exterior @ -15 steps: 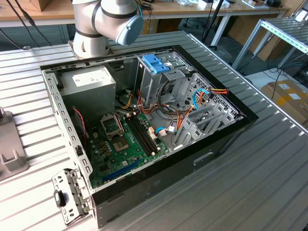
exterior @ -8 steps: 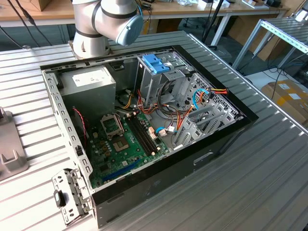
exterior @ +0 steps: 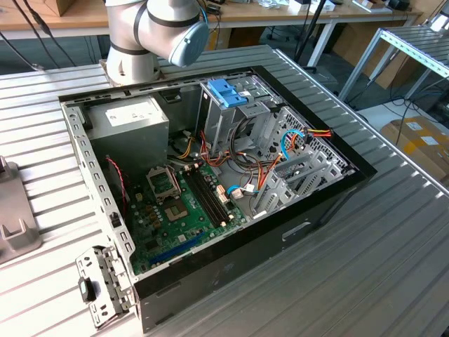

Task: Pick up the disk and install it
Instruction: 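Pick up the disk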

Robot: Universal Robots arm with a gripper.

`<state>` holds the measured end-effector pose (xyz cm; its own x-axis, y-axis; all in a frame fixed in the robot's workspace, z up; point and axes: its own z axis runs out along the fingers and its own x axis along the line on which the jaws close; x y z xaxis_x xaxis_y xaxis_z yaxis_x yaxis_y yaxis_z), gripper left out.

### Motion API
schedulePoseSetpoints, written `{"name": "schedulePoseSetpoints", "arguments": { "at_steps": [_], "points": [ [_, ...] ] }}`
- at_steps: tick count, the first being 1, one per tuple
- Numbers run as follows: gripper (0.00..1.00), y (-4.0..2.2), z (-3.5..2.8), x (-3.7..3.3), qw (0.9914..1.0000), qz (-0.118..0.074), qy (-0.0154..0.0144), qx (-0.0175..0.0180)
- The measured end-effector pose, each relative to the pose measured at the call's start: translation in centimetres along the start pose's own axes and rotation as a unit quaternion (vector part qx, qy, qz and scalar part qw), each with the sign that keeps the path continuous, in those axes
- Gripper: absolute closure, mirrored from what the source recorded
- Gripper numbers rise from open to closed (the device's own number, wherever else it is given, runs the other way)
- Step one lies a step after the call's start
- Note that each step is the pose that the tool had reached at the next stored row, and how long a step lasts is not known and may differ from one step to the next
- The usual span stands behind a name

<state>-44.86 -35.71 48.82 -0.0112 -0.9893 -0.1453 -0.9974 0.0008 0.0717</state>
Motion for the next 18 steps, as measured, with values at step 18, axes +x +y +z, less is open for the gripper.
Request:
{"name": "schedulePoseSetpoints", "arguments": {
  "at_steps": [18],
  "points": [
    [0.63,0.13,-1.83,-0.27,1.00000,0.000,0.0000,0.0000]
  ]
}}
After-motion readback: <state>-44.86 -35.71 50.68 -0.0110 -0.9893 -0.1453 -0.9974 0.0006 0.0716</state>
